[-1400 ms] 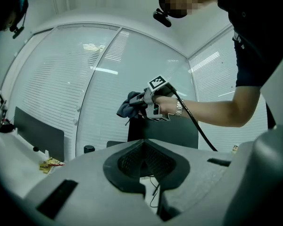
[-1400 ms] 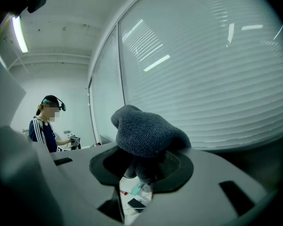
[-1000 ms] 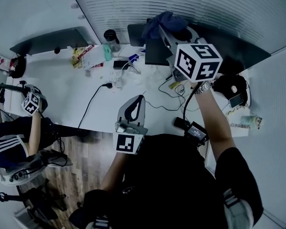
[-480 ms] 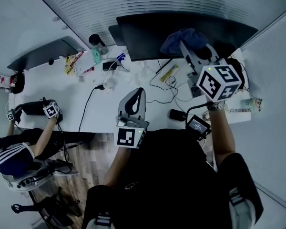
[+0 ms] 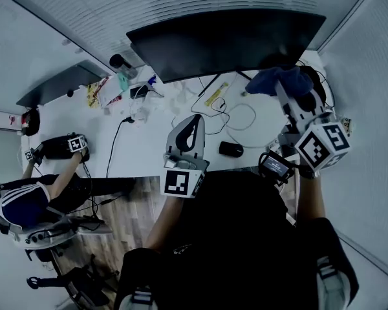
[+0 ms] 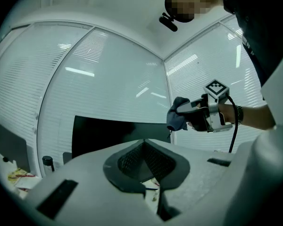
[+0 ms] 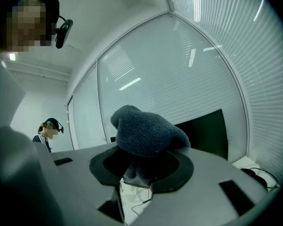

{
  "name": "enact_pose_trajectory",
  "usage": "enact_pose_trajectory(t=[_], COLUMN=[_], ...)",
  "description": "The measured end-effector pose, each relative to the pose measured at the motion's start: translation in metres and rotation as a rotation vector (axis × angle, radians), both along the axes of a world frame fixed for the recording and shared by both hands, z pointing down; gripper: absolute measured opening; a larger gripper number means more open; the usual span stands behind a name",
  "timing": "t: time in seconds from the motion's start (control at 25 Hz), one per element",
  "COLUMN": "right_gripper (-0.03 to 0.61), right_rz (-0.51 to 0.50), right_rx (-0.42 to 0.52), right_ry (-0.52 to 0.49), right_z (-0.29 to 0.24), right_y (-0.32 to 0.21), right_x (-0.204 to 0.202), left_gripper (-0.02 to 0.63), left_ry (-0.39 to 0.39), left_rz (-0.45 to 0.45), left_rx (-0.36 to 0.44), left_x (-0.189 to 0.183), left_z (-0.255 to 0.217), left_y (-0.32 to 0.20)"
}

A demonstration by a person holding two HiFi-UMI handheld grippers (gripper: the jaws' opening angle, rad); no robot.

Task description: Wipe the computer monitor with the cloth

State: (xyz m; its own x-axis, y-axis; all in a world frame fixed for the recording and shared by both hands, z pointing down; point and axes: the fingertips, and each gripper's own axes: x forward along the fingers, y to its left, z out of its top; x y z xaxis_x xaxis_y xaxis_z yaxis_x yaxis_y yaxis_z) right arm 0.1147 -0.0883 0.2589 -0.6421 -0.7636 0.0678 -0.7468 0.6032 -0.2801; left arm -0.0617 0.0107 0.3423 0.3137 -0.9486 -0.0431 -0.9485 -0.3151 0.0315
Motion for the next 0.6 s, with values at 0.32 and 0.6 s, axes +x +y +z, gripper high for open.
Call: enact_pose_trajectory(t=[0.32, 0.6], right_gripper=[0.126, 0.124], right_rz=[0.075, 0.047], right_rx=[0.008, 0.024], right_ry=[0.005, 0.075], right_z=[0.008, 0.037], right_y=[0.024, 0.054], right_x=[0.096, 0.126], left_gripper=[0.008, 0.008], left_ry=[-0.022, -0.027], left_rz=[0.014, 0.011], left_rx=[0.004, 0.020], left_x=[0.063, 0.106], left_z=[-0.003, -0.007], left_y=[0.008, 0.019])
